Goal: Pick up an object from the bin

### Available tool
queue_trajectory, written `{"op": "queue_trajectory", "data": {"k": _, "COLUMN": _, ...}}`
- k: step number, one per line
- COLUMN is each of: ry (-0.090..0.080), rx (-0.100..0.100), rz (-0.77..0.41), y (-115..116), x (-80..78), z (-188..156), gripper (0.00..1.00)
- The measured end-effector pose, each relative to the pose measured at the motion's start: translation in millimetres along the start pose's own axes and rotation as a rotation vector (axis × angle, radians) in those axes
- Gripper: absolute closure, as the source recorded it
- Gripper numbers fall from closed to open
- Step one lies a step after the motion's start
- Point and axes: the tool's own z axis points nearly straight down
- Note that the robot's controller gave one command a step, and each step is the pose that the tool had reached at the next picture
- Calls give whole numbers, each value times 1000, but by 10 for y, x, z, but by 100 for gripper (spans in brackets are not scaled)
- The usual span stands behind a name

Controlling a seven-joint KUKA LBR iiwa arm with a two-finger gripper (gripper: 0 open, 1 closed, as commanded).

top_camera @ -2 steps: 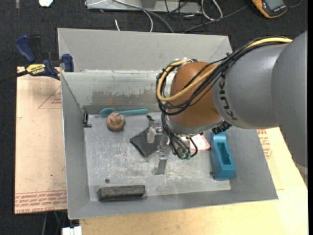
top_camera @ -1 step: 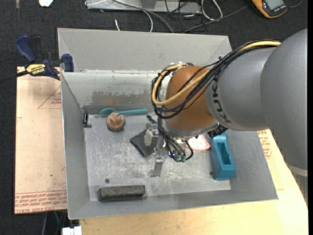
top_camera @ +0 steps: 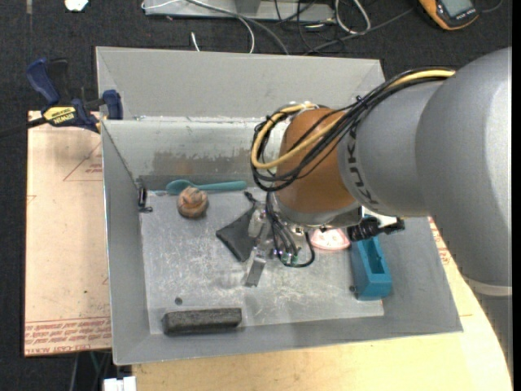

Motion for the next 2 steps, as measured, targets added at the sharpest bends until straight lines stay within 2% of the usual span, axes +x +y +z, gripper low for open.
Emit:
{"op": "queue_trajectory", "data": {"k": 1, "ry": 1, "rx": 1, "rz": 91, "y": 1, "x": -321, "z": 198, "gripper": 0}}
{"op": "queue_trajectory", "data": {"k": 2, "ry": 0, "rx": 0, "rz": -129, "y": -83, "x": -420, "z": 228, "gripper": 0}}
